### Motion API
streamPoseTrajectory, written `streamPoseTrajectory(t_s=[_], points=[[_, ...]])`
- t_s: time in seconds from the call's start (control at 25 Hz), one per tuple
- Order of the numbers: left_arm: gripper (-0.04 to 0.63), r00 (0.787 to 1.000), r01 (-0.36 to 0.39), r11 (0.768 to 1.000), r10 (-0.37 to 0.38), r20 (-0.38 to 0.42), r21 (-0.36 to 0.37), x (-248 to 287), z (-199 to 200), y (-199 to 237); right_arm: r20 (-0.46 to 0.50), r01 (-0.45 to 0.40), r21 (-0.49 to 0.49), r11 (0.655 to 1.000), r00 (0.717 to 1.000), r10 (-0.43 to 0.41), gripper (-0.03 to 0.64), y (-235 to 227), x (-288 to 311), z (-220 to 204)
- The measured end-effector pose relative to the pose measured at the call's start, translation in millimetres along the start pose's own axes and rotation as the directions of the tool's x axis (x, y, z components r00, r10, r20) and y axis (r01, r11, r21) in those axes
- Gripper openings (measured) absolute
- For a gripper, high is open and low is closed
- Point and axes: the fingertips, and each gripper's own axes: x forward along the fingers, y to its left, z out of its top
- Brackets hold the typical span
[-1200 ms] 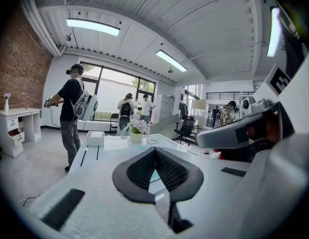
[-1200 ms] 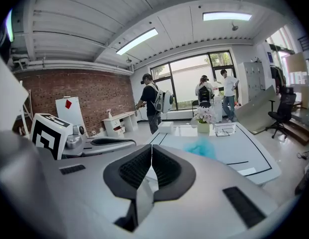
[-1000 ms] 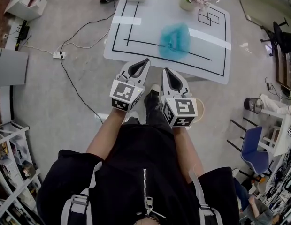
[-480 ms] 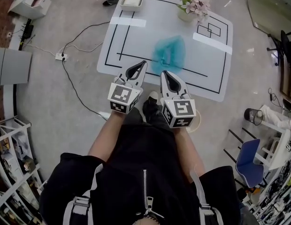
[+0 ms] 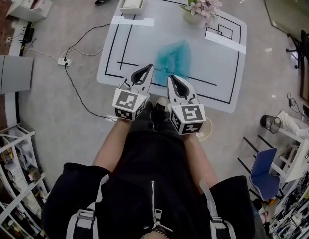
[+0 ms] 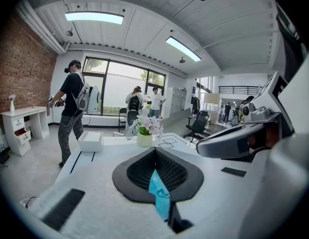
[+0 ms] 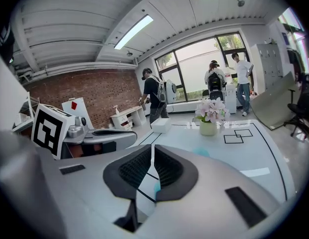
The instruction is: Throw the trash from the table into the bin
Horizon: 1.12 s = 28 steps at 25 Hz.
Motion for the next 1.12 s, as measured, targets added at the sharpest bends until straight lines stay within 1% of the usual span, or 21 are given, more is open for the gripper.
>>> streamPoseTrajectory(t_s=[0.24,0.32,0.4,0.48,0.64,0.72,1.04,1.12], points=[[0.006,1.0,0.008,1.0,-0.008,-0.023,-0.002,13,-1,5,-0.031,0.041,-0.011,0.999,0.999,-0.041,0.019,-16,8,-9],[0.006,0.999,0.001,1.0,-0.001,-0.042,0.008,13,-2,8,-0.056,0.049,-0.015,0.999,0.997,-0.05,0.065,-19,14,-17],[0.005,0.999,0.005,1.0,-0.005,-0.05,0.007,13,-5,12,-0.08,0.058,-0.018,0.998,0.995,-0.059,0.096,-21,23,-25],[0.006,0.999,0.025,1.0,-0.025,-0.046,-0.004,15,-11,15,-0.101,0.073,-0.03,0.997,0.992,-0.076,0.13,-24,32,-33],[0.006,0.997,0.05,0.999,-0.051,-0.058,-0.02,18,-21,22,-0.141,0.116,-0.045,0.992,0.983,-0.121,0.224,-32,47,-50],[0.006,0.996,0.059,0.998,-0.06,-0.068,-0.024,18,-24,26,-0.163,0.137,-0.038,0.99,0.976,-0.142,0.247,-35,54,-59],[0.006,0.992,0.105,0.994,-0.107,-0.067,-0.036,37,-30,36,-0.253,0.21,-0.031,0.977,0.944,-0.211,0.281,-58,81,-99],[0.006,0.991,0.117,0.992,-0.119,-0.066,-0.038,42,-33,37,-0.286,0.224,-0.024,0.974,0.932,-0.221,0.286,-63,86,-114]])
